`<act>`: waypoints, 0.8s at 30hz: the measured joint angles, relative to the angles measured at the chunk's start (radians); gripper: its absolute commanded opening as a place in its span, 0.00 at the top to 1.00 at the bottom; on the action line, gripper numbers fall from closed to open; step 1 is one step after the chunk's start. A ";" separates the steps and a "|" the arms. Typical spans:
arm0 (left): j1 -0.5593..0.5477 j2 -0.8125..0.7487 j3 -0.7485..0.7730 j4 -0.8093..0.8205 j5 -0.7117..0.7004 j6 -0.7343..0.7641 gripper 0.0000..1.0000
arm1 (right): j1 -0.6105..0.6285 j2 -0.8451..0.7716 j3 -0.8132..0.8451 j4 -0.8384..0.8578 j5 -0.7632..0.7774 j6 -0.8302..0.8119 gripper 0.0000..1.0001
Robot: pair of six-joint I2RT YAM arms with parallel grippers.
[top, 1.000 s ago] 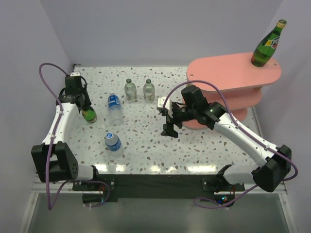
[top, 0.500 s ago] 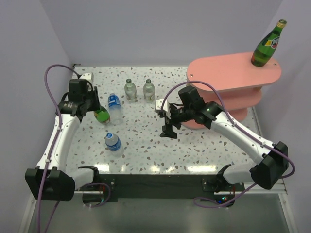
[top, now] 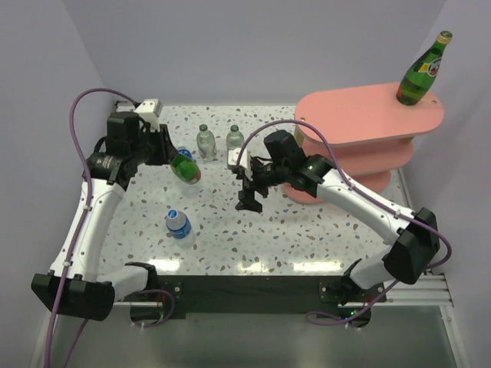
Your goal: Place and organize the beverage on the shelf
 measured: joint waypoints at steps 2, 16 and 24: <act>-0.018 0.000 0.008 0.002 0.020 -0.012 1.00 | 0.013 0.029 0.023 0.049 0.019 0.048 0.01; -0.105 0.008 0.029 0.078 0.143 -0.149 1.00 | 0.129 0.164 0.125 0.269 0.306 0.252 0.01; -0.118 0.038 0.029 0.134 0.130 -0.192 1.00 | 0.132 0.196 0.154 0.290 0.474 0.252 0.02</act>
